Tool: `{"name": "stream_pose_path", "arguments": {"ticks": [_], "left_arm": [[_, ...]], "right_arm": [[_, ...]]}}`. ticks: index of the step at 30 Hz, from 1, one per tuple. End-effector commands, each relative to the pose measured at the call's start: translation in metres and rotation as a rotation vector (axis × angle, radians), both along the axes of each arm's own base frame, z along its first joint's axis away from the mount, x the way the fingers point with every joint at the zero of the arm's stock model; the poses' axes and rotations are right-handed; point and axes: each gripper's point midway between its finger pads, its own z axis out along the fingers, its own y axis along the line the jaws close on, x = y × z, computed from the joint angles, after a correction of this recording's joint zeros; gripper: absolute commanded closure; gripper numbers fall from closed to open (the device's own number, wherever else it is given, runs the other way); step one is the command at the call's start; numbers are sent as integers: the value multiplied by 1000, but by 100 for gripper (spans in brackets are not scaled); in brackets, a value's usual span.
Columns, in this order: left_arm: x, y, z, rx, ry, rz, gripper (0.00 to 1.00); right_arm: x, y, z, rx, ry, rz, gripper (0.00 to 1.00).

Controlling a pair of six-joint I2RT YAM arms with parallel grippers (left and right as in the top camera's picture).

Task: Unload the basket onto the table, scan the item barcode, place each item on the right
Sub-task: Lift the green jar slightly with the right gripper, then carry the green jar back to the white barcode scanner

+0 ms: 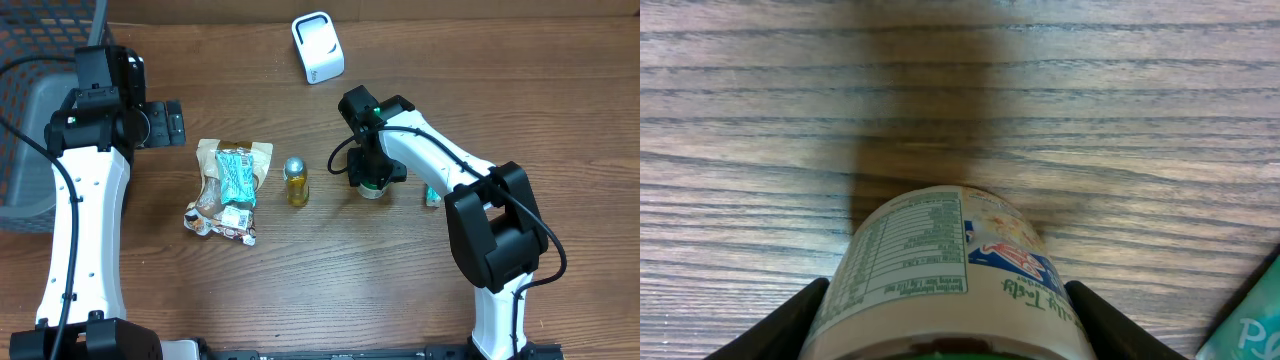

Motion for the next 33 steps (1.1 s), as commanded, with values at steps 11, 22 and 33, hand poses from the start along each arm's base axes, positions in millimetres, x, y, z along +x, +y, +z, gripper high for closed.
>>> {"name": "stream_pose_path", "arguments": {"ticks": [11, 22, 33], "left_arm": [[2, 1, 15, 19, -36, -13, 0], [2, 1, 15, 19, -36, -13, 0], [2, 1, 15, 19, -36, -13, 0]], "right_arm": [[0, 13, 9, 61, 13, 0, 71], [27, 20, 114, 145, -49, -20, 78], [41, 19, 259, 276, -319, -20, 86]]}}
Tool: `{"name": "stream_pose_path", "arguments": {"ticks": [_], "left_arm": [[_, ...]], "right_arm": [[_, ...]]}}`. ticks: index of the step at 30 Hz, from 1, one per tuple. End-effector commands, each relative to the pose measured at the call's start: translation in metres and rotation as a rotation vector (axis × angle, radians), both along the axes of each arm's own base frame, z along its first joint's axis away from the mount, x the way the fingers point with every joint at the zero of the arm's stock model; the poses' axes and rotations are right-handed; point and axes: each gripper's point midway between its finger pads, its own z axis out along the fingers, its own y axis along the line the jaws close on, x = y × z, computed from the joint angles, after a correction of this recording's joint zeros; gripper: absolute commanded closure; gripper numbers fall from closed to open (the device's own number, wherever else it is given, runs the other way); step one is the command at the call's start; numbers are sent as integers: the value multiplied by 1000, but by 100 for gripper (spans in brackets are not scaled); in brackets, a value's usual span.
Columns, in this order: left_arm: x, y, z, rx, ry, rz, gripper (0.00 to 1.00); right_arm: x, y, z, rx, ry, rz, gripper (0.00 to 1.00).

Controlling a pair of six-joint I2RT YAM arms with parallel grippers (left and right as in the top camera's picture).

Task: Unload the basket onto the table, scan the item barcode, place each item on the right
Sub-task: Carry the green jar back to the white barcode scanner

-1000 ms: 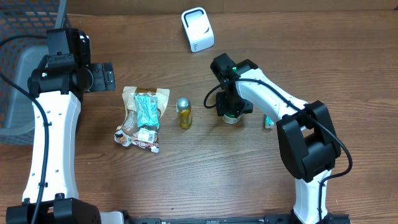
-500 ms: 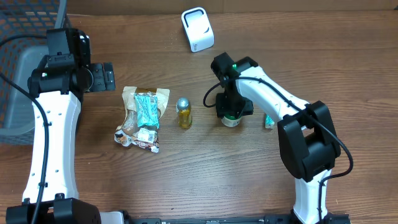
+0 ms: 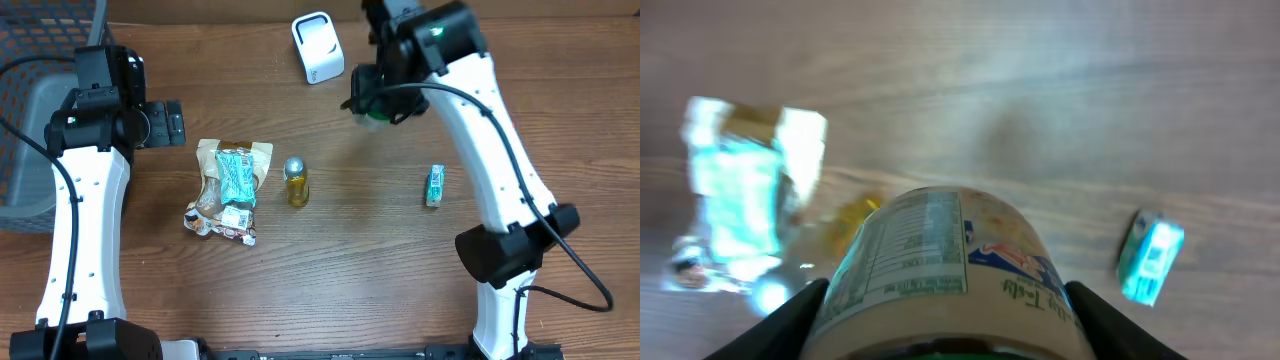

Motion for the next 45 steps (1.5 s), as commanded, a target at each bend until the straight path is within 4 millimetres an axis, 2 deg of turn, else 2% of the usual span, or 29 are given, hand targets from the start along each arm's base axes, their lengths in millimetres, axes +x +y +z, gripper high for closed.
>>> {"name": "stream_pose_path", "arguments": {"ticks": [1, 8, 17, 21, 25, 29, 37, 45], "left_arm": [[2, 1, 15, 19, -37, -13, 0], [2, 1, 15, 19, -37, -13, 0], [2, 1, 15, 19, -37, -13, 0], [2, 1, 15, 19, -37, -13, 0], [2, 1, 15, 19, -37, -13, 0], [2, 1, 15, 19, -37, -13, 0], [2, 1, 15, 19, -37, -13, 0], [2, 1, 15, 19, -37, -13, 1]], "right_arm": [[4, 3, 40, 59, -115, 6, 86], [24, 18, 59, 122, -230, 61, 82], [72, 43, 96, 228, -473, 81, 86], [94, 53, 103, 260, -549, 81, 86], [118, 64, 92, 272, -584, 84, 86], [147, 77, 69, 283, -613, 84, 86], [207, 91, 23, 265, -714, 38, 85], [240, 100, -22, 250, -760, 33, 85]]}}
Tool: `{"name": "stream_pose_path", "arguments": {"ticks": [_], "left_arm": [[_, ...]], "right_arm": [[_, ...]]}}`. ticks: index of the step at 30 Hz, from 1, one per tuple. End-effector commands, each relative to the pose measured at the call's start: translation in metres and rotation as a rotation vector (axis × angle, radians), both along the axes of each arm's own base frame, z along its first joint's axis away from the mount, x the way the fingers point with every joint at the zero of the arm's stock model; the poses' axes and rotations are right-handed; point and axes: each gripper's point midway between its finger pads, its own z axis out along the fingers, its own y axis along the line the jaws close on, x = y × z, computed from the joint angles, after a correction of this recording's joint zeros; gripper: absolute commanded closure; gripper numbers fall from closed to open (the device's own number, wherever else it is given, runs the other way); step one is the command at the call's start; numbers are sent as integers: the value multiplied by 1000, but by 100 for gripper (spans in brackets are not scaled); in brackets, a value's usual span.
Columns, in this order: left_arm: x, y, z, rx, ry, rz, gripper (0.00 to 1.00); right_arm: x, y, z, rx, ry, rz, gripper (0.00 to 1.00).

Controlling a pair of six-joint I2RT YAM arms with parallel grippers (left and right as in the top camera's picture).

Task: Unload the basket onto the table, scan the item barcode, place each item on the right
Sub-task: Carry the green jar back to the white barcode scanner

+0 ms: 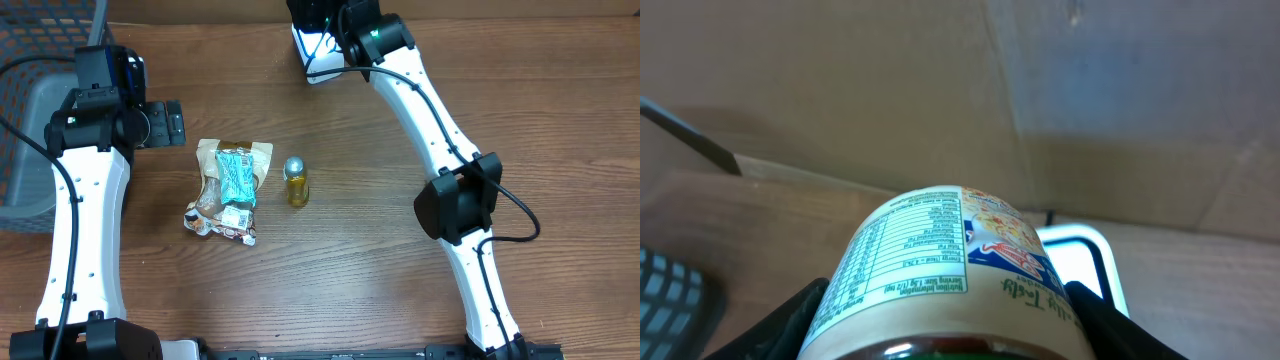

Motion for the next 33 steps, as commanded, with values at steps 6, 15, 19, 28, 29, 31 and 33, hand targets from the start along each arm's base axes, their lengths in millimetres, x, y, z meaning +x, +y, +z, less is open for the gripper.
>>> {"name": "stream_pose_path", "arguments": {"ticks": [6, 15, 19, 28, 29, 31, 33], "left_arm": [[2, 1, 15, 19, -36, -13, 0], [2, 1, 15, 19, -36, -13, 0], [2, 1, 15, 19, -36, -13, 1], [2, 1, 15, 19, -36, -13, 0], [2, 1, 15, 19, -36, -13, 0], [2, 1, 15, 19, -36, -13, 0], [2, 1, 15, 19, -36, -13, 1]], "right_arm": [[26, -8, -38, -35, -24, -61, 85], [47, -2, -46, 10, -116, -68, 85], [54, -4, -31, 39, -174, -76, 85], [61, -11, -43, 40, -176, -86, 85], [63, -12, -44, 40, -177, -89, 85], [65, -15, -47, 41, -177, -94, 85], [66, -16, -49, 49, -174, -92, 85]]}}
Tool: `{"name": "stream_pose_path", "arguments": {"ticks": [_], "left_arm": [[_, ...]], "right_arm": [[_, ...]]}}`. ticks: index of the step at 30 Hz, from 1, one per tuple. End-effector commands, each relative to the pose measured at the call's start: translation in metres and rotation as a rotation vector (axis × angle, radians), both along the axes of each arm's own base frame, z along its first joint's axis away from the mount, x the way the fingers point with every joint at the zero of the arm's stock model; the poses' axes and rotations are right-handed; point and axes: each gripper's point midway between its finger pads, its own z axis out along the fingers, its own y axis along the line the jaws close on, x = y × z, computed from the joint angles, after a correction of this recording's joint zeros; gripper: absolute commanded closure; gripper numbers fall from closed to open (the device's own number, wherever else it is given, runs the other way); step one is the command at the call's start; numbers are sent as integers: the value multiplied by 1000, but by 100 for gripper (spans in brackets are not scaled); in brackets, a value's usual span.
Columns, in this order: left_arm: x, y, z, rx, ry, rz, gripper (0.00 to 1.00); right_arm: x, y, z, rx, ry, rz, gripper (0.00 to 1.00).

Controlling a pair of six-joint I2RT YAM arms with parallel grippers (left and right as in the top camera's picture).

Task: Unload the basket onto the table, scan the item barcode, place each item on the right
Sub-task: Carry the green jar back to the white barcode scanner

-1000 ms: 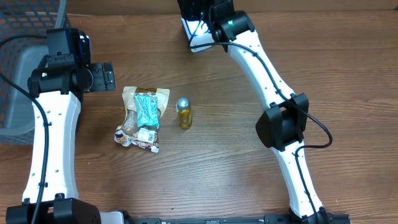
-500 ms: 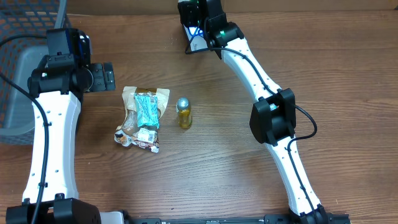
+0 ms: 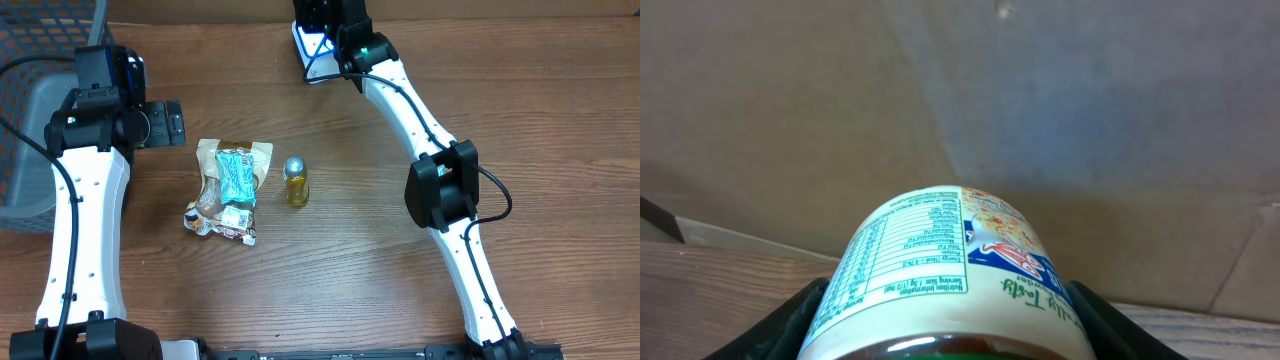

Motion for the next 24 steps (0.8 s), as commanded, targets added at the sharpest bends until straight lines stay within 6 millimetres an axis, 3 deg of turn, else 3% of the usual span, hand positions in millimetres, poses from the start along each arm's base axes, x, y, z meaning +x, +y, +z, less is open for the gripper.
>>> {"name": "stream_pose_path", "arguments": {"ticks": [1, 8, 10, 13, 18, 24], "left_arm": [[2, 1, 15, 19, -37, -13, 1], [2, 1, 15, 19, -37, -13, 0], [2, 1, 15, 19, -37, -13, 1], [2, 1, 15, 19, -37, -13, 0], [2, 1, 15, 19, -37, -13, 0], [2, 1, 15, 19, -37, -13, 1]], "right_arm": [[6, -5, 6, 17, -27, 3, 83], [7, -4, 5, 21, -33, 8, 81], [7, -6, 14, 26, -44, 7, 81], [4, -11, 42, 37, -71, 2, 82], [-16, -28, 105, 51, -77, 20, 85], [-56, -82, 155, 16, 29, -31, 90]]}}
